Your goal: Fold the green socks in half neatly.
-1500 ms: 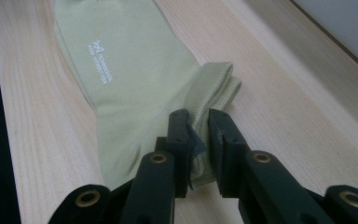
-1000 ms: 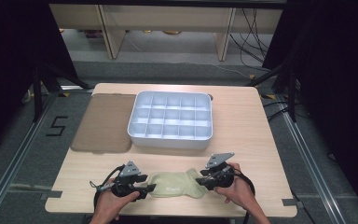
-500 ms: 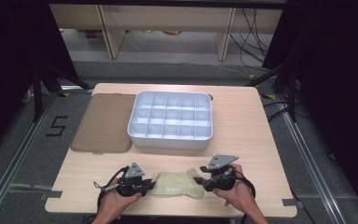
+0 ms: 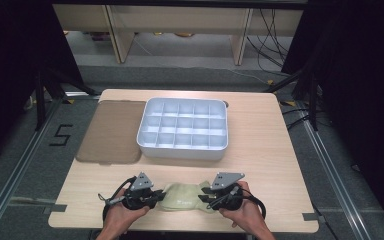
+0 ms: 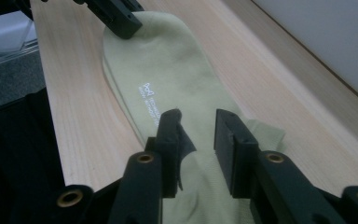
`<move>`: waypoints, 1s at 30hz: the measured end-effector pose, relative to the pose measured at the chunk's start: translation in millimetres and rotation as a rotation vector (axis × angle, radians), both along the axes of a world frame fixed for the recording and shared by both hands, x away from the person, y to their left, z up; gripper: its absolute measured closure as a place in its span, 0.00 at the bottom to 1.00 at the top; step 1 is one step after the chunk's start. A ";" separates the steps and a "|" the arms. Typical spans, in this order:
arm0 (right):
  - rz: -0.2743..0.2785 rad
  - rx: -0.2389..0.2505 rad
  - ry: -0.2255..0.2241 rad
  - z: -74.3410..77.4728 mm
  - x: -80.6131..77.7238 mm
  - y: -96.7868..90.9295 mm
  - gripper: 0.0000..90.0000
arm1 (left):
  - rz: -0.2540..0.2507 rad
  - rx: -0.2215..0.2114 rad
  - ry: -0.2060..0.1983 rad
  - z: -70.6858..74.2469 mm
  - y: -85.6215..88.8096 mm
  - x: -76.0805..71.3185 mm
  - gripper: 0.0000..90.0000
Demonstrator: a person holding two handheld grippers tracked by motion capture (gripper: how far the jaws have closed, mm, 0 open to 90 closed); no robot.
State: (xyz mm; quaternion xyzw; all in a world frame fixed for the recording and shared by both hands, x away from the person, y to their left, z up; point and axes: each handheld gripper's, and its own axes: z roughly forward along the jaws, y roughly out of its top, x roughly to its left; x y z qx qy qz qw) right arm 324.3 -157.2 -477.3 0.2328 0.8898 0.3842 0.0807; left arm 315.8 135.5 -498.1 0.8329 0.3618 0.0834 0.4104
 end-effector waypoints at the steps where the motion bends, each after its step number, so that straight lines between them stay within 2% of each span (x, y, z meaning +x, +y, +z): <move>1: 0.009 -0.001 0.001 -0.4 0.2 0.9 0.83 | -0.003 0.004 -0.005 0.9 -0.2 -0.4 0.93; 2: 0.017 0.005 -0.005 -1.3 0.5 1.4 0.84 | 0.009 0.003 0.001 0.8 -0.6 -1.0 0.93; 3: 0.012 0.006 0.010 -1.5 -0.1 1.7 0.85 | 0.000 0.000 0.004 1.5 -0.4 -1.5 0.93; 11: 0.019 -0.001 0.030 -5.2 -1.4 8.8 0.89 | -0.007 -0.005 -0.007 6.5 0.5 -3.5 0.92; 14: 0.025 -0.003 0.031 -8.6 -2.1 18.9 0.90 | -0.011 -0.015 -0.009 9.3 1.4 -4.9 0.92; 17: 0.058 -0.025 0.026 -11.1 -0.2 26.9 0.91 | -0.011 -0.015 -0.015 11.5 2.1 -6.7 0.92; 18: 0.057 -0.030 0.036 -11.9 -0.4 29.7 0.92 | 0.010 -0.042 -0.014 10.9 0.2 -8.1 0.92; 19: 0.063 -0.036 0.031 -13.2 0.1 32.6 0.93 | -0.009 -0.025 -0.016 11.6 1.8 -7.5 0.92; 21: 0.065 -0.040 0.033 -14.3 0.3 35.0 0.94 | 0.000 -0.040 -0.017 11.6 0.8 -8.1 0.92; 22: 0.071 -0.044 0.036 -15.7 0.5 37.9 0.95 | -0.003 -0.023 -0.017 12.7 1.5 -8.6 0.92; 23: 0.078 -0.052 0.044 -17.6 0.2 41.1 0.97 | -0.018 -0.030 -0.018 13.5 1.4 -8.4 0.92; 24: 0.077 -0.064 0.026 -19.6 0.3 42.8 0.97 | -0.001 -0.052 -0.019 13.5 -0.6 -9.5 0.92; 25: 0.077 -0.064 0.026 -19.6 0.3 42.8 0.97 | -0.001 -0.052 -0.019 13.5 -0.6 -9.5 0.92; 26: 0.092 -0.084 0.036 -23.4 0.0 45.0 0.99 | -0.017 -0.051 -0.022 16.7 0.0 -10.1 0.92; 27: 0.102 -0.094 0.048 -26.0 -0.5 46.6 1.00 | -0.004 -0.078 -0.022 18.1 -2.1 -11.1 0.92; 30: 0.111 -0.094 0.037 -27.4 -0.9 48.8 1.00 | -0.022 -0.086 -0.045 25.0 -5.7 -10.9 0.92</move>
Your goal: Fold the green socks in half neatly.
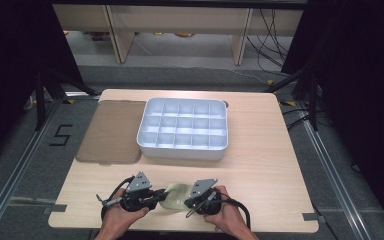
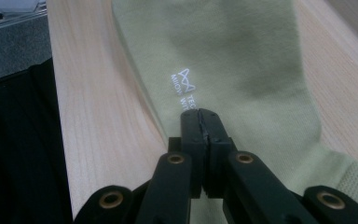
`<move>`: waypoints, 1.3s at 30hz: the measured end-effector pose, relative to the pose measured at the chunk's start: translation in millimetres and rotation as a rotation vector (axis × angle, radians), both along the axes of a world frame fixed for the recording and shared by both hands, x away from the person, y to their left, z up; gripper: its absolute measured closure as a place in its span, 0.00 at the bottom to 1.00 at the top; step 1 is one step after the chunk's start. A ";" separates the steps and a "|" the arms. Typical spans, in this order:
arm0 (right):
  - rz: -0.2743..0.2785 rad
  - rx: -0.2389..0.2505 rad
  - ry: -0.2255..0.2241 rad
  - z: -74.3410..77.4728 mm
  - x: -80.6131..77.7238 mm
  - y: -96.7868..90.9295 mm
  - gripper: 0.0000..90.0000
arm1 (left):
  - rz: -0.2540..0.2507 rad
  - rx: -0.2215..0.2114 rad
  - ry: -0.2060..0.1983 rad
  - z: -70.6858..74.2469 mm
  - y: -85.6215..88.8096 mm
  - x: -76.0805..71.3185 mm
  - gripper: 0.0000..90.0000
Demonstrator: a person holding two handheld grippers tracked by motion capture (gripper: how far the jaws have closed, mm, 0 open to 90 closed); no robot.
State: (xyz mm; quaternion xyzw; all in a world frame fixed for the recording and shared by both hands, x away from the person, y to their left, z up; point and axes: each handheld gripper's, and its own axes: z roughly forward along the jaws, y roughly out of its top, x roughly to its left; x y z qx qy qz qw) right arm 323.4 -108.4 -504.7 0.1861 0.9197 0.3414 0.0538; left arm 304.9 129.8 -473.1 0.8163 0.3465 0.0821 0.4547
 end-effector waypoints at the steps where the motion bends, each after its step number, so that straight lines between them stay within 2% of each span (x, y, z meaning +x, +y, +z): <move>1: 0.000 0.000 0.000 0.0 0.0 0.0 1.00 | 0.000 0.000 0.000 0.0 0.0 0.0 0.92; 3: -0.001 0.002 0.002 -0.3 0.3 0.4 1.00 | -0.010 -0.017 -0.006 5.0 -7.3 0.6 0.92; 7: 0.011 0.006 -0.010 0.5 1.5 -0.4 1.00 | -0.016 -0.008 -0.003 5.8 -13.1 0.3 0.92; 8: 0.003 0.021 0.006 1.8 2.2 -2.3 1.00 | -0.028 0.015 -0.010 6.0 -12.8 1.1 0.92; 9: -0.011 0.055 -0.001 6.8 7.1 -8.0 1.00 | -0.010 -0.001 -0.005 4.5 -15.1 1.1 0.92; 10: -0.035 0.052 -0.023 8.9 10.2 -11.1 1.00 | -0.003 -0.006 -0.002 3.8 -16.2 1.3 0.92; 12: -0.070 0.057 -0.049 10.6 19.8 -15.1 1.00 | -0.019 0.016 -0.007 4.2 -15.9 2.8 0.92; 13: -0.100 0.051 -0.037 11.0 24.2 -16.6 1.00 | -0.003 -0.006 0.001 3.5 -18.3 2.0 0.92; 14: -0.114 0.042 -0.038 10.2 29.0 -17.3 1.00 | -0.008 0.018 -0.002 4.0 -17.9 2.2 0.91; 15: -0.113 0.043 -0.040 7.6 34.1 -16.8 1.00 | -0.009 0.000 -0.008 4.3 -20.1 1.1 0.91; 17: -0.129 0.032 -0.022 1.8 39.5 -13.6 1.00 | -0.012 -0.006 -0.010 5.2 -22.1 0.4 0.91; 18: -0.129 0.032 -0.022 1.8 39.5 -13.6 1.00 | -0.012 -0.006 -0.010 5.2 -22.1 0.4 0.91; 19: -0.101 0.038 -0.006 -3.1 44.8 -11.1 1.00 | -0.015 -0.009 -0.016 7.4 -23.3 0.5 0.91; 20: -0.114 0.025 0.007 -1.5 44.3 -10.4 1.00 | -0.018 0.001 -0.025 9.1 -23.4 0.6 0.91; 21: -0.121 0.037 0.009 -2.4 43.8 -8.7 1.00 | -0.015 -0.016 -0.023 9.6 -24.9 0.7 0.91; 22: -0.121 0.037 0.003 -2.8 43.9 -7.6 1.00 | -0.023 0.004 -0.028 11.2 -24.5 1.2 0.91; 23: -0.099 0.029 0.005 -2.0 45.0 -7.8 1.00 | -0.019 -0.008 -0.028 11.5 -25.7 1.5 0.91; 27: -0.103 0.043 0.007 -2.5 45.1 -7.4 1.00 | -0.004 -0.025 -0.031 11.3 -27.7 2.9 0.91; 28: -0.103 0.043 0.006 -1.4 45.8 -9.0 0.99 | -0.014 -0.015 -0.030 11.3 -26.6 4.0 0.91; 30: -0.127 0.061 0.015 3.5 44.7 -13.7 0.99 | -0.015 -0.014 -0.030 11.2 -25.7 4.3 0.91; 32: -0.138 0.079 -0.007 11.6 44.8 -22.5 0.99 | 0.003 -0.019 -0.020 11.3 -26.5 2.5 0.91; 34: -0.143 0.091 -0.035 18.7 43.0 -34.0 0.99 | 0.000 -0.014 -0.029 11.6 -26.2 2.5 0.91; 35: -0.148 0.075 -0.027 22.5 40.7 -41.4 0.99 | -0.018 -0.017 -0.033 12.4 -26.1 3.3 0.91; 37: -0.166 0.072 -0.032 23.0 35.5 -53.1 0.99 | -0.012 -0.021 -0.030 12.8 -27.4 1.9 0.90; 39: -0.179 0.056 -0.013 23.6 30.5 -64.8 0.99 | -0.012 -0.016 -0.031 12.6 -28.0 1.3 0.90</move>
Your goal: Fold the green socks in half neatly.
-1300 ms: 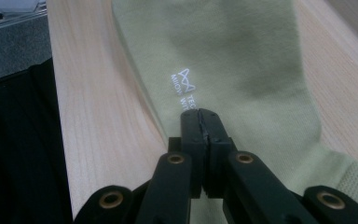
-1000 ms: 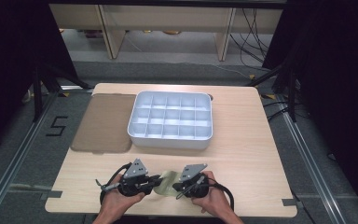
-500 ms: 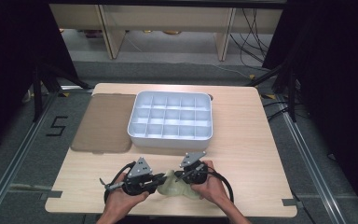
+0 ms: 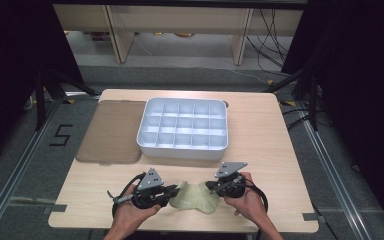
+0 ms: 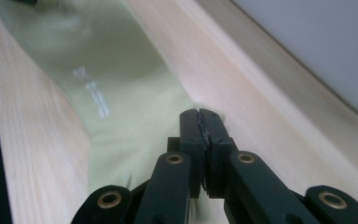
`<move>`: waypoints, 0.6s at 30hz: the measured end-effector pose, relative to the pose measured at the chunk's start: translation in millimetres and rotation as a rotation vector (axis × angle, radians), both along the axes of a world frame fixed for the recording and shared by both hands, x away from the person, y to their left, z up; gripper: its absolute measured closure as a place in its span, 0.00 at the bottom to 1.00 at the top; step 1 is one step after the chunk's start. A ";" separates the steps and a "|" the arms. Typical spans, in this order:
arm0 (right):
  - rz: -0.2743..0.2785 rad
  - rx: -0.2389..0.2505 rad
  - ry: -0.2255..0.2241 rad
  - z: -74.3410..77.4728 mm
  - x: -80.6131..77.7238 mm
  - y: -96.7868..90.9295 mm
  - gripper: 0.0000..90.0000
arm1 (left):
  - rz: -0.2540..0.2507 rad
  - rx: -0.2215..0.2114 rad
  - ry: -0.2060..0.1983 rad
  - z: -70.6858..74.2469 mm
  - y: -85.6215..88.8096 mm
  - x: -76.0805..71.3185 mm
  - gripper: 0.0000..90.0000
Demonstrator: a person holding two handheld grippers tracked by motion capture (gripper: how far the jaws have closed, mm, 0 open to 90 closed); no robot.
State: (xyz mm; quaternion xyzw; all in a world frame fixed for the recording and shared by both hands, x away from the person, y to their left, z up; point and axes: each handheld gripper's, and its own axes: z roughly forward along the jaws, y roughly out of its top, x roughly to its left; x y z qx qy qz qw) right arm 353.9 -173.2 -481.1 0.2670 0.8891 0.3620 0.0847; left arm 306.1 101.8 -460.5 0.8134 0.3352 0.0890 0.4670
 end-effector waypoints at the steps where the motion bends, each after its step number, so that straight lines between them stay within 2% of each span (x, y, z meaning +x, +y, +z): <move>1: -0.006 0.000 0.008 -1.0 -2.7 -4.0 0.99 | -0.001 0.005 -0.005 -0.4 -0.5 0.1 0.90; 2: -0.008 0.012 0.005 -3.9 -4.9 -6.0 0.99 | 0.007 0.001 0.003 -1.0 -1.7 -0.4 0.90; 3: 0.001 -0.008 0.013 -4.0 -6.5 -8.9 0.99 | 0.005 0.000 0.014 -1.1 -2.5 0.0 0.90; 4: -0.014 -0.009 0.014 -5.7 -8.5 -9.5 0.99 | 0.002 0.002 0.004 -1.2 -3.8 0.5 0.90; 10: -0.002 -0.048 0.044 -16.4 -4.2 -9.5 0.99 | -0.006 -0.006 -0.001 -0.4 -20.7 6.3 0.90; 12: -0.008 -0.046 0.059 -16.0 -4.0 -9.5 0.99 | -0.007 -0.013 -0.003 -0.8 -27.9 10.1 0.90; 13: -0.020 -0.035 0.045 -18.2 -3.7 -9.0 0.99 | -0.001 -0.012 0.001 -0.8 -31.3 11.8 0.90; 18: -0.005 -0.026 0.056 -17.8 -3.3 -10.8 0.99 | -0.009 -0.009 0.010 -4.4 -47.7 16.7 0.92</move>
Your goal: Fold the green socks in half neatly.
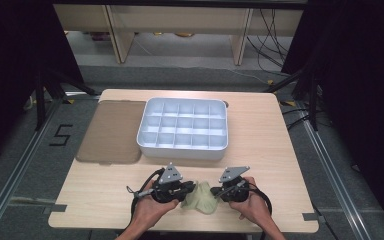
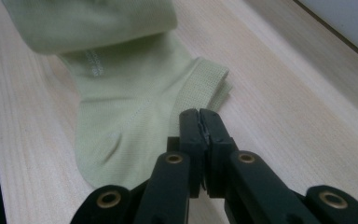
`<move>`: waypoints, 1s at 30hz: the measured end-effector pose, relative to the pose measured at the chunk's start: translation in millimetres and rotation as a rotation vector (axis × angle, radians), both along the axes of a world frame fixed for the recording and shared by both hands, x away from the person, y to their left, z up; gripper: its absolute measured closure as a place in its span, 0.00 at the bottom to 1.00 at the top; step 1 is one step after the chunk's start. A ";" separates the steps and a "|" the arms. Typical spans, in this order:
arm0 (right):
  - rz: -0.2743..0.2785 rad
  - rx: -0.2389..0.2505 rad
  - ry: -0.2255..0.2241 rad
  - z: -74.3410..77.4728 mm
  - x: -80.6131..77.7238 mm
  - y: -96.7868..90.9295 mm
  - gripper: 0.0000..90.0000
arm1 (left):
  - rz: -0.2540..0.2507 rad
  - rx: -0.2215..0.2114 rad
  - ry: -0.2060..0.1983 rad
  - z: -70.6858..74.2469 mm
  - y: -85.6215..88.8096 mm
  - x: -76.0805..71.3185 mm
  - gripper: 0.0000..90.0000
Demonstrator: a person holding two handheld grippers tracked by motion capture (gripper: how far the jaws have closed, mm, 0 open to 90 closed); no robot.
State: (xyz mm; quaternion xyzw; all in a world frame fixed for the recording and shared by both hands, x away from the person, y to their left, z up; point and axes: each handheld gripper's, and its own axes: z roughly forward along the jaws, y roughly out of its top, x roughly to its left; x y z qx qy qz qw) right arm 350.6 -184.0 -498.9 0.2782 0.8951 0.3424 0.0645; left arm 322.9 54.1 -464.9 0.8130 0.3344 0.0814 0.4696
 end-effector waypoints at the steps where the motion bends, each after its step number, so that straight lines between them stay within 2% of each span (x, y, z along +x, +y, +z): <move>1: 0.000 0.000 0.000 0.0 0.0 0.0 0.99 | 0.000 0.000 0.000 0.0 0.0 0.0 0.92; 2: 0.006 -0.007 0.012 1.0 0.5 -1.0 0.99 | -0.015 0.003 0.000 -0.5 -2.3 0.8 0.92; 5: -0.001 0.013 0.003 -0.8 1.5 -1.3 0.98 | -0.023 0.006 -0.005 -2.2 -9.1 3.8 0.92; 11: -0.002 0.009 0.026 0.4 1.4 -3.2 0.97 | -0.017 0.009 0.009 -7.0 -14.7 4.8 0.92; 12: -0.009 0.034 0.032 -0.9 2.1 -4.0 0.96 | -0.032 0.015 0.013 -9.7 -16.2 5.7 0.92; 13: -0.007 0.018 0.028 -0.1 2.8 -5.4 0.95 | -0.034 0.021 0.018 -10.7 -17.0 5.9 0.91; 14: -0.008 0.023 0.027 0.2 3.2 -6.0 0.94 | -0.026 0.013 0.017 -12.1 -19.5 5.7 0.91; 16: -0.013 0.033 0.035 0.9 3.1 -6.9 0.94 | -0.030 0.025 0.016 -12.9 -20.1 6.3 0.91; 17: -0.018 0.043 0.041 2.4 2.9 -7.8 0.94 | -0.043 0.027 0.021 -13.6 -21.2 7.4 0.91; 18: -0.021 0.040 0.029 3.8 3.4 -9.3 0.94 | -0.015 0.009 0.025 -14.8 -24.3 6.1 0.90; 19: -0.035 0.067 0.008 5.3 3.7 -10.9 0.94 | -0.035 0.018 0.029 -15.5 -24.5 7.6 0.89; 20: -0.042 0.073 0.013 7.5 3.7 -12.4 0.94 | -0.045 0.042 0.030 -17.5 -27.8 7.9 0.89; 22: -0.054 0.074 0.007 11.1 4.3 -16.3 0.93 | -0.043 0.020 0.040 -20.4 -32.7 7.3 0.88; 24: -0.057 0.084 -0.014 10.9 5.5 -18.6 0.93 | -0.055 0.033 0.036 -20.4 -33.6 7.6 0.87; 25: -0.063 0.078 0.009 12.9 5.1 -20.5 0.93 | -0.041 0.019 0.045 -21.2 -36.6 6.2 0.86; 26: -0.064 0.076 0.000 12.9 5.6 -21.6 0.93 | -0.067 0.040 0.044 -21.9 -38.5 7.0 0.85; 29: -0.062 0.078 -0.004 13.2 6.5 -23.6 0.93 | -0.062 0.022 0.052 -23.1 -41.8 6.7 0.81; 30: -0.069 0.077 0.004 14.5 6.1 -24.5 0.93 | -0.063 0.006 0.066 -24.4 -43.2 6.7 0.81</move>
